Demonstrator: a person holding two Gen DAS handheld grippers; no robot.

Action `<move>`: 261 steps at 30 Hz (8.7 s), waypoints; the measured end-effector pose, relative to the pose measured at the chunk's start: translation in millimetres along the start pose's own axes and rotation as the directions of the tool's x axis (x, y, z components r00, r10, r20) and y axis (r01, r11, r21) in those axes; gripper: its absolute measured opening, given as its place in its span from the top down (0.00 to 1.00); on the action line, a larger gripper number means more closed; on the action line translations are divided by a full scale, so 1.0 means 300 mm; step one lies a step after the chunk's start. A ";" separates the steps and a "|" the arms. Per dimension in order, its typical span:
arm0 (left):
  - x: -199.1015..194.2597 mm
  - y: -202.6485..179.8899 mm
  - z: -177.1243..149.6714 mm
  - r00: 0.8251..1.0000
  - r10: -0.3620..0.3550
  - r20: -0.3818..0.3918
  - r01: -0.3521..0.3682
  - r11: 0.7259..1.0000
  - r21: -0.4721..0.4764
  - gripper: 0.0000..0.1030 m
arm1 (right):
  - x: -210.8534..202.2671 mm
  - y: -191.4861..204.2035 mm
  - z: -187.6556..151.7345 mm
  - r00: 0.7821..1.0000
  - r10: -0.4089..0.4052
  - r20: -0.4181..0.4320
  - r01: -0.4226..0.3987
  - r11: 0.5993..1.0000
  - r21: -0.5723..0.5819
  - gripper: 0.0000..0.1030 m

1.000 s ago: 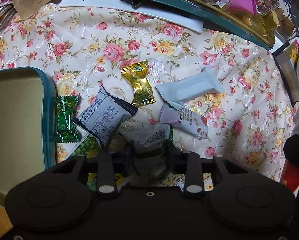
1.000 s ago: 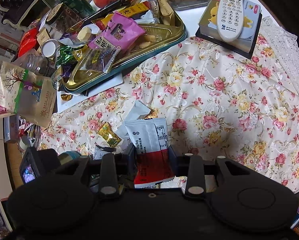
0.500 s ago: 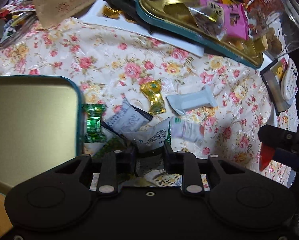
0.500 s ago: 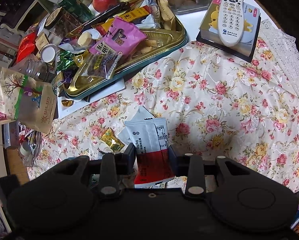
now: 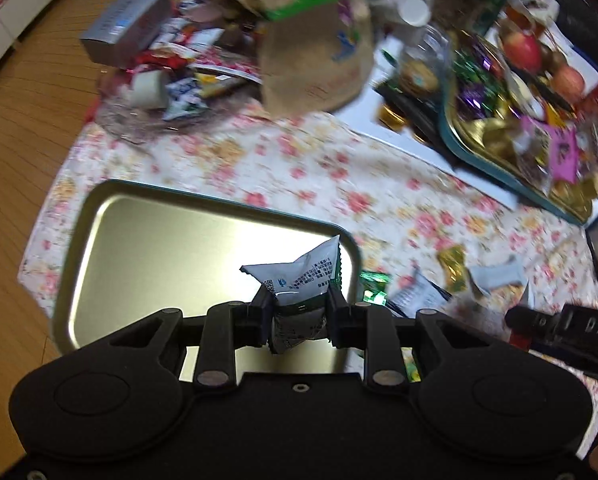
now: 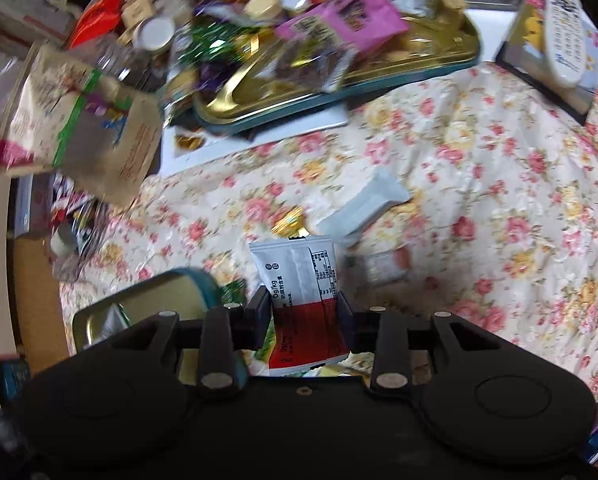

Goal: Organize snacks
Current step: 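Carry both packets over the gold tray and open both grippers to drop them, then move both grippers back over the loose snacks on the cloth, then grasp the white-and-green packet with the right gripper while the left gripper approaches the gold candy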

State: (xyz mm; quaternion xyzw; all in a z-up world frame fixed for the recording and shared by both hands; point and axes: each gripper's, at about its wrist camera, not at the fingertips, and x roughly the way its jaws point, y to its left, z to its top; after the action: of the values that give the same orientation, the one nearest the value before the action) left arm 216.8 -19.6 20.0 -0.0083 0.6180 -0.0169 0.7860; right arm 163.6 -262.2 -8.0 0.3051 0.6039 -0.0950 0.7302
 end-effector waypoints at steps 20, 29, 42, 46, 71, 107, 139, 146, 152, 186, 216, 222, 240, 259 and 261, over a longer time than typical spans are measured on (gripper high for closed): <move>0.119 0.283 0.050 0.991 0.094 -0.091 -0.112 0.969 -0.220 0.66 | 0.144 0.392 -0.230 0.994 -0.011 -0.111 -0.025 0.949 -0.314 0.64; 0.138 0.286 0.051 0.990 0.079 -0.117 -0.103 0.971 -0.218 0.62 | 0.149 0.441 -0.247 0.994 -0.003 -0.109 -0.035 0.936 -0.349 0.64; 0.143 0.284 0.055 0.991 0.021 -0.134 -0.051 0.974 -0.221 0.56 | 0.150 0.453 -0.254 0.995 -0.002 -0.102 -0.036 0.926 -0.376 0.63; 0.146 0.279 0.056 0.990 0.019 -0.140 -0.048 0.977 -0.207 0.56 | 0.148 0.455 -0.252 0.995 0.000 -0.103 -0.039 0.926 -0.376 0.62; 0.137 0.290 0.059 0.992 0.014 -0.127 -0.041 0.976 -0.215 0.51 | 0.141 0.457 -0.244 0.993 0.034 -0.112 -0.073 0.930 -0.361 0.59; 0.162 0.200 0.047 0.985 -0.028 -0.170 0.005 0.991 -0.131 0.52 | 0.170 0.403 -0.212 0.993 -0.024 -0.113 -0.012 0.950 -0.311 0.59; 0.143 -0.037 0.012 0.982 -0.082 -0.170 0.081 0.997 -0.011 0.52 | 0.164 0.167 -0.155 0.984 -0.162 -0.069 0.143 0.963 -0.229 0.59; 0.128 -0.121 0.003 0.978 -0.119 -0.170 0.128 0.991 0.041 0.52 | 0.131 0.036 -0.122 0.976 -0.214 -0.028 0.205 0.961 -0.186 0.59; 0.106 -0.187 0.010 0.975 -0.152 -0.164 0.166 0.983 0.073 0.53 | 0.060 -0.106 -0.023 0.976 -0.216 0.023 0.216 0.976 -0.024 0.58; 0.133 -0.318 0.098 0.970 -0.169 -0.175 0.191 0.974 0.123 0.55 | 0.216 -0.061 0.075 0.983 -0.182 0.029 0.184 0.971 -0.151 0.58; 0.142 -0.281 0.108 0.962 -0.191 -0.197 0.209 0.975 0.074 0.55 | 0.286 -0.021 -0.056 0.973 -0.223 0.054 0.210 0.773 -0.599 0.50; 0.143 -0.267 0.113 0.959 -0.200 -0.200 0.216 0.974 0.064 0.55 | 0.331 -0.029 -0.070 0.963 -0.256 0.086 0.252 0.741 -0.622 0.53; 0.188 -0.337 0.091 0.953 -0.183 -0.239 0.211 0.973 0.095 0.55 | 0.289 -0.249 0.163 0.972 -0.236 -0.017 0.228 0.954 -0.194 0.95; 0.217 -0.454 0.053 0.949 -0.175 -0.263 0.216 0.967 0.134 0.55 | 0.340 -0.187 -0.047 0.970 -0.242 0.038 0.227 0.830 -0.509 0.71; 0.217 -0.467 0.049 0.948 -0.180 -0.262 0.223 0.964 0.142 0.55 | 0.344 -0.200 -0.039 0.970 -0.241 0.031 0.226 0.845 -0.484 0.79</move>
State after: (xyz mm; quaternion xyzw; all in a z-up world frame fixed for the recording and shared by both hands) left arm 244.1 -162.1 -35.0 -0.0023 0.7031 -0.1510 0.6949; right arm 149.7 -279.6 -125.8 0.0386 0.6523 -0.0242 0.7566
